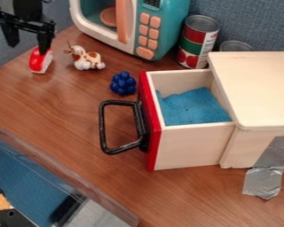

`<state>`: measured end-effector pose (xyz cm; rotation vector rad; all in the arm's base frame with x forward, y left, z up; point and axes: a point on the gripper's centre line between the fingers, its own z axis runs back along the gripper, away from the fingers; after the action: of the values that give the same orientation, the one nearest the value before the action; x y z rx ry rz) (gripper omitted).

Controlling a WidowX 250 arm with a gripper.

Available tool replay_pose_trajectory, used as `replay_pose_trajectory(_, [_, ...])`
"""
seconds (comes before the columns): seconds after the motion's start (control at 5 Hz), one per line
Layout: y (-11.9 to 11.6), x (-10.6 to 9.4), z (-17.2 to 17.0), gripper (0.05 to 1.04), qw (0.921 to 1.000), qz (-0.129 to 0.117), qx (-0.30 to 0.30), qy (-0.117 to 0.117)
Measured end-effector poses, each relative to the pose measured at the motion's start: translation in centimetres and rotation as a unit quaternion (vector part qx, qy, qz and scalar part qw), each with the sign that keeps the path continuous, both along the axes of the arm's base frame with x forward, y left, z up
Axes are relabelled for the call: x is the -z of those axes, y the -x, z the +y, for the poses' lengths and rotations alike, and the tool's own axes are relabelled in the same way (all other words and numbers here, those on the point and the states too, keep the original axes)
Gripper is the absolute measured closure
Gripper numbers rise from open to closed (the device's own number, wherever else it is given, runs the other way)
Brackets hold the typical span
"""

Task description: Put the red object in the drawer

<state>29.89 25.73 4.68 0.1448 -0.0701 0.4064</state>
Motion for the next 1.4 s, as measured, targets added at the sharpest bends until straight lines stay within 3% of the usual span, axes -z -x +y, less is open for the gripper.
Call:
replay_pose_trajectory(0.4, [-0.1, 1.3, 0.1, 0.083, 0.9984, -0.030, -0.039, 0.026])
replay_pose_trajectory(0.6, [-0.4, 1.4, 0.3, 0.083, 0.9976, -0.040, -0.051, 0.024])
replay_pose_trajectory(0.8, [-0.4, 2.9, 0.2, 0.122, 0.9972, -0.025, -0.063, 0.031])
replay_pose_trajectory(1.0, [-0.4, 2.9, 0.5, 0.405, 0.9967, -0.027, -0.072, 0.025])
replay_pose_trajectory(1.2, [0.2, 3.0, -0.4, 0.509, 0.9969, -0.024, -0.067, 0.035])
replay_pose_trajectory(1.4, [0.4, -1.1, -1.4, 0.509, 0.9957, -0.055, -0.068, 0.031])
